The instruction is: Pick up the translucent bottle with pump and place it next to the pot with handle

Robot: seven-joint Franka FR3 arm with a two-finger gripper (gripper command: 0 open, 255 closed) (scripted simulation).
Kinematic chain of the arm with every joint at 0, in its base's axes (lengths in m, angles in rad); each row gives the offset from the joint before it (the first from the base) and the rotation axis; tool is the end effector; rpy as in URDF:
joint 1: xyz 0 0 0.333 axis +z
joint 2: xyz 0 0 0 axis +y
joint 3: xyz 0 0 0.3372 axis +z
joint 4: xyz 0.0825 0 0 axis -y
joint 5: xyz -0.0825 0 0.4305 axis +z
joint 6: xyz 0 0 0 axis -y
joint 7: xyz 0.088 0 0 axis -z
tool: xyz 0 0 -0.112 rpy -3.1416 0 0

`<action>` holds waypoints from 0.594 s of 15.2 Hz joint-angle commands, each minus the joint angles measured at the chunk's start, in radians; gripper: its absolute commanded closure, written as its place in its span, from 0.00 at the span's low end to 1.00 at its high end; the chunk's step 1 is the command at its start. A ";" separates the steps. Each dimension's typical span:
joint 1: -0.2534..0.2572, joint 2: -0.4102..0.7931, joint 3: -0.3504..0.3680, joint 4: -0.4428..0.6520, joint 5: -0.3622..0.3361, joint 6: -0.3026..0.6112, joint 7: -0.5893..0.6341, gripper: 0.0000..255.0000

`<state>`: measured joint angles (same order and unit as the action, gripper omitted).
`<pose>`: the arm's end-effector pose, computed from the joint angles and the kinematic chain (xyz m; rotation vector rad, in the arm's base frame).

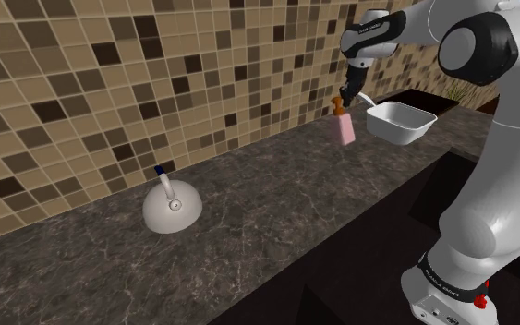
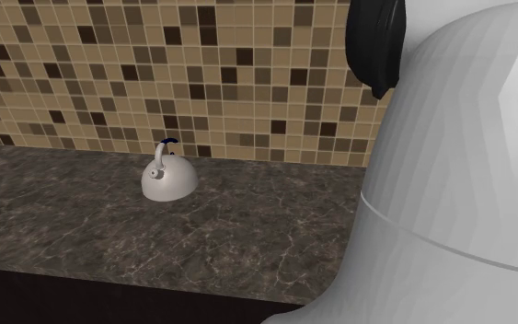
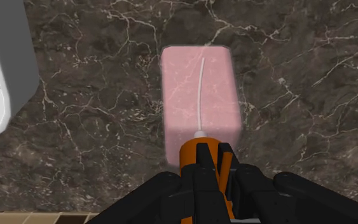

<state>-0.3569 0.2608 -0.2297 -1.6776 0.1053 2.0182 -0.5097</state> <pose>0.5885 -0.3680 0.4594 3.1209 -0.1691 0.1478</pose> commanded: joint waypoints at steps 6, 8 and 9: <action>0.000 0.019 0.003 -0.069 0.009 0.088 -0.009 1.00; 0.000 0.019 0.003 -0.069 0.009 0.088 -0.009 1.00; 0.000 0.019 0.003 -0.069 0.009 0.088 -0.009 1.00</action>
<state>-0.3572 0.2767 -0.2276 -1.7430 0.1135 2.1051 -0.5178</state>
